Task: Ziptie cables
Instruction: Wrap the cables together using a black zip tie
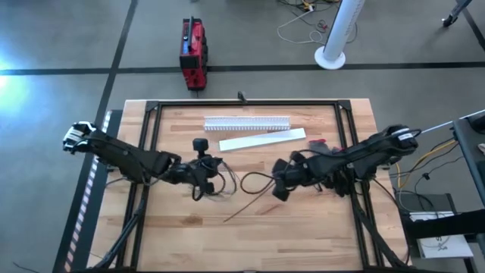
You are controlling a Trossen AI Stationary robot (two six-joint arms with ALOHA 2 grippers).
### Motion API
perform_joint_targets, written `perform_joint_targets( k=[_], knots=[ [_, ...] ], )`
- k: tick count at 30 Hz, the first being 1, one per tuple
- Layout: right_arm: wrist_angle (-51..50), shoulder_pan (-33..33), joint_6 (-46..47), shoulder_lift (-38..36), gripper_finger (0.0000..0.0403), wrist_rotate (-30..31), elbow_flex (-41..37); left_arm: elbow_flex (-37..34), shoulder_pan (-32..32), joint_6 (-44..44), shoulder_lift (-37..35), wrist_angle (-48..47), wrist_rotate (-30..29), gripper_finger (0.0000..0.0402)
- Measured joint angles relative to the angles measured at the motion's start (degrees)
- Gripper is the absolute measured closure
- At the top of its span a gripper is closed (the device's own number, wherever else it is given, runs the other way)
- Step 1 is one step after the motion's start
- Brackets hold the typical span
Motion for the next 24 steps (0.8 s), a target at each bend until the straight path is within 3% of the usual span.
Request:
perform_joint_targets(
  k=[5,12,14,19,24],
  knots=[
    [8.61,-3.69,-5.05,4.50,0.0402,-0.30,-0.02,-9.33,0.12,13.17,-1.07,21.37,8.98,0.0401],
    [12.76,-6.86,-7.71,6.31,0.0403,-0.49,-0.02,-15.16,-0.08,21.02,5.21,46.39,13.01,0.0401],
    [13.19,-7.13,-8.39,6.31,0.0403,-0.48,-0.02,-13.60,-0.15,20.98,8.62,48.14,12.83,0.0402],
    [15.31,-7.31,-9.19,6.31,0.0403,-0.08,-0.02,-6.32,-0.08,23.64,18.36,47.88,4.25,0.0401],
    [15.39,-7.29,-9.34,6.28,0.0403,-0.06,-0.04,1.20,-1.12,24.81,24.68,42.50,3.57,0.0402]
  ],
)
